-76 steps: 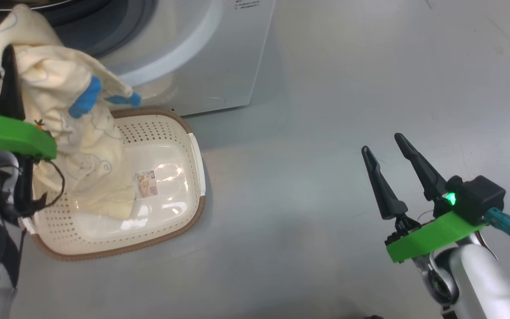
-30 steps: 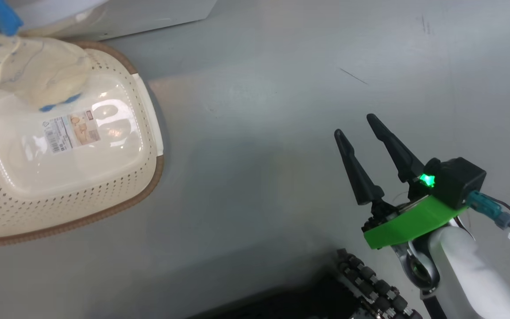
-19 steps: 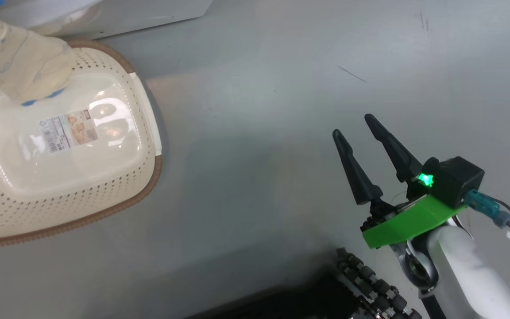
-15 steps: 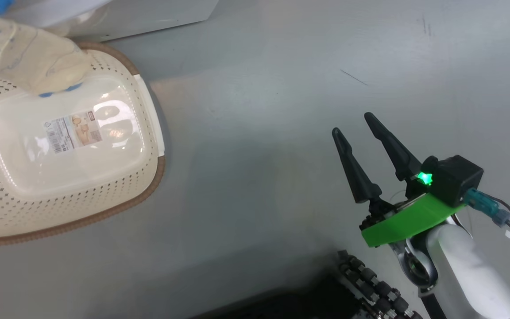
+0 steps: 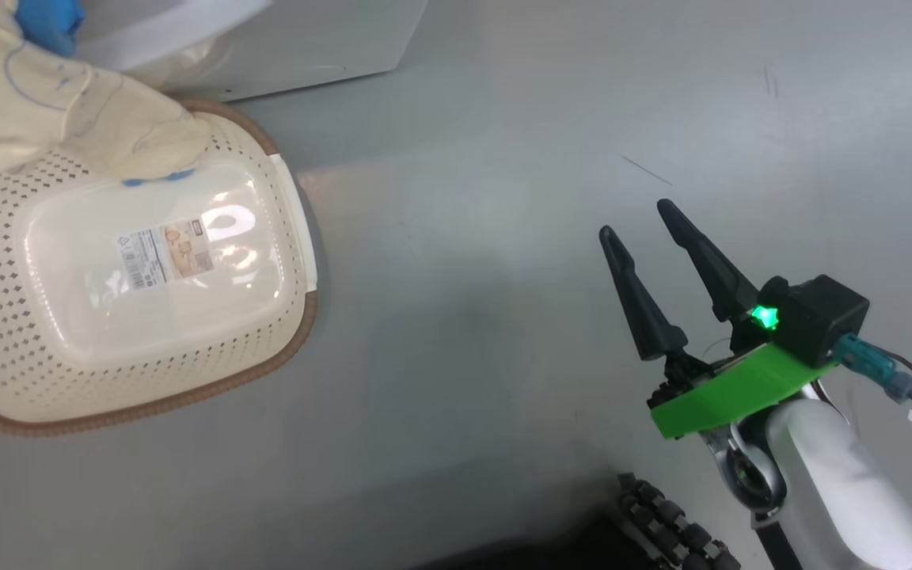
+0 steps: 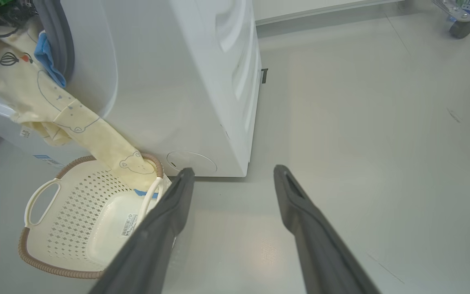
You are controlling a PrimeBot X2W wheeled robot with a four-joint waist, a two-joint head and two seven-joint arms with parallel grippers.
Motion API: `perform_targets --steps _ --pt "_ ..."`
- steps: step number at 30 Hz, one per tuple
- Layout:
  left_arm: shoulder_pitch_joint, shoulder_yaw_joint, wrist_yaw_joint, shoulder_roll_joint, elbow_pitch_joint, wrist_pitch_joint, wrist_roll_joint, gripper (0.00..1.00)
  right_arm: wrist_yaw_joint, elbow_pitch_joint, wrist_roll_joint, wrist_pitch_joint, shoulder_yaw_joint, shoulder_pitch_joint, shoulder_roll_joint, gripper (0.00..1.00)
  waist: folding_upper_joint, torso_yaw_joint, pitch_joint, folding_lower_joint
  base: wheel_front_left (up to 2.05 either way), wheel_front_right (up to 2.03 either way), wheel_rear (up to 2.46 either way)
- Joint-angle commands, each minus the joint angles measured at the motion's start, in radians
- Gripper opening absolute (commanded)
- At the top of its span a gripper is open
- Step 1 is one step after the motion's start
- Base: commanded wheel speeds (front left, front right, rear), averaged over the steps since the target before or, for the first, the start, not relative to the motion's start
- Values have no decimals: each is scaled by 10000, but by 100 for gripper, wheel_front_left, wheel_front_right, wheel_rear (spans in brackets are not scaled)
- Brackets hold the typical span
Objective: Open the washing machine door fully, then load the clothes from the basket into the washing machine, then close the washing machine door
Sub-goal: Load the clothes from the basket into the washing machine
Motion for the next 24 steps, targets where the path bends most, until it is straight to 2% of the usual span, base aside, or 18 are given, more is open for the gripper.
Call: perform_targets --steps 1,17,24 --pt "4 87 13 388 -197 -44 -39 100 37 -217 40 -95 90 205 -138 100 -1 27 -86 1 0 0 0" --pt "420 45 59 105 1016 259 -439 100 37 -42 116 -95 36 99 -129 100 -1 175 -849 1 0 0 0" --pt "902 57 47 -210 1176 184 -674 100 37 0 119 -95 -164 112 -111 100 -1 432 -1235 1 0 0 0"
